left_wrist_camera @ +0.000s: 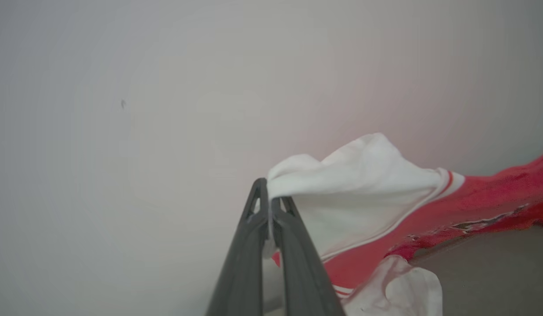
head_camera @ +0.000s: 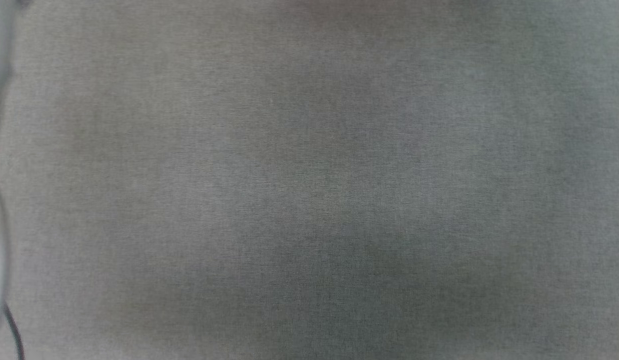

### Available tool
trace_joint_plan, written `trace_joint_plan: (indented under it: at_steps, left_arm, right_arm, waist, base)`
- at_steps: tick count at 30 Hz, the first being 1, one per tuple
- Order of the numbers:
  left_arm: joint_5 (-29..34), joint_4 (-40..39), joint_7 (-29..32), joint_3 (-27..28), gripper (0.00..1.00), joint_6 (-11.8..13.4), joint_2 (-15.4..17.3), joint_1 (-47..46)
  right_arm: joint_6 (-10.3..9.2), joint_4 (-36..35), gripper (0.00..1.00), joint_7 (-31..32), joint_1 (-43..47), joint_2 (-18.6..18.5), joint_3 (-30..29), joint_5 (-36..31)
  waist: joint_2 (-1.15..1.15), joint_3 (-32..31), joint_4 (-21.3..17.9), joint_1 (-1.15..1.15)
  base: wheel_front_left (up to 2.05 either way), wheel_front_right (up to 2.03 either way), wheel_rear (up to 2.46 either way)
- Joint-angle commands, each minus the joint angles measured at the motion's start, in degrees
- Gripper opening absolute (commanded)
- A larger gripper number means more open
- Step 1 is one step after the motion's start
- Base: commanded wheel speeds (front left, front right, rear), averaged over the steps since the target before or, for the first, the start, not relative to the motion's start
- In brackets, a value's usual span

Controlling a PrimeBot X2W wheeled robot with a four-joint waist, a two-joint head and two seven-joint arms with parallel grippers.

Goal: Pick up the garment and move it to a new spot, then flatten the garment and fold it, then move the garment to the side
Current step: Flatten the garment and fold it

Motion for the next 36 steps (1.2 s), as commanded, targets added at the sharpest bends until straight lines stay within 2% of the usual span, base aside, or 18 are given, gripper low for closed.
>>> trace_joint_plan:
  at_steps: [1,3,4,7,13,15,18,21,28,34,36]
  left_arm:
    - [-1.6,0.6,1.1,0.1,0.0,-0.8,-0.4,1.5]
    - [-2.0,1.5,4.0,-1.0,0.0,-2.2,-0.7,4.6]
    - [-4.3,1.6,6.6,-0.8,0.0,-2.9,-1.0,7.6]
    - [-6.0,0.4,10.8,-2.0,0.0,-3.6,-0.9,12.7]
    - [-10.6,-7.1,19.7,-3.2,0.0,-3.7,1.0,24.1]
    - [-11.7,-11.3,22.6,-3.3,0.0,-2.8,2.6,28.4]
    - [-13.1,-20.1,26.2,-2.9,0.0,0.0,5.2,34.9]
    - [-14.7,-30.7,30.5,-2.6,0.0,4.2,8.9,42.5]
    - [-17.3,-56.4,39.7,-1.6,0.0,15.8,18.1,59.8]
    - [-18.9,-69.9,43.4,-1.0,0.0,23.3,23.5,70.7]
    - [-19.4,-71.4,43.7,-0.9,0.0,24.3,24.0,72.3]
  right_arm:
    - [-0.11,-0.8,0.0,0.6,1.4,-0.6,0.5,1.5]
    - [-0.11,-2.5,0.0,2.3,4.2,-1.8,2.2,3.7]
    - [-0.11,-4.4,0.0,3.3,6.8,-2.8,3.4,6.4]
    - [-0.11,-7.6,0.0,4.2,10.3,-4.8,5.4,9.1]
    - [-0.11,-13.4,0.0,5.3,17.1,-9.4,7.4,13.1]
    - [-0.11,-15.3,0.0,5.5,19.7,-11.0,7.5,14.2]
    - [-0.11,-18.5,0.0,5.2,23.4,-13.4,7.0,15.4]
    - [-0.11,-22.2,0.0,5.6,27.8,-15.9,6.7,16.3]
    - [-0.11,-29.7,0.0,5.8,38.5,-20.7,4.1,18.5]
    - [-0.11,-36.2,0.0,7.7,47.7,-24.2,1.6,19.8]
    - [-0.11,-37.5,0.0,8.2,49.4,-24.6,1.3,20.3]
  waist:
    - [0.0,-0.2,0.5,0.0]
    - [0.0,-0.6,1.1,0.0]
    - [0.0,-1.0,1.5,0.0]
    - [0.0,-1.8,2.0,0.0]
    - [0.0,-4.0,2.7,0.0]
    - [0.0,-4.6,2.9,0.0]
    - [0.0,-5.4,3.0,0.0]
    - [0.0,-5.7,2.9,0.0]
    - [0.0,-6.2,2.3,0.0]
    - [0.0,-6.6,2.1,0.0]
    - [0.0,-6.6,2.0,0.0]
  base:
    - [0.0,0.0,0.0]
    - [0.0,0.0,0.0]
    - [0.0,0.0,0.0]
    - [0.0,0.0,0.0]
    - [0.0,0.0,0.0]
    - [0.0,0.0,0.0]
    - [0.0,0.0,0.0]
    - [0.0,0.0,0.0]
    - [0.0,0.0,0.0]
    - [0.0,0.0,0.0]
    - [0.0,0.0,0.0]
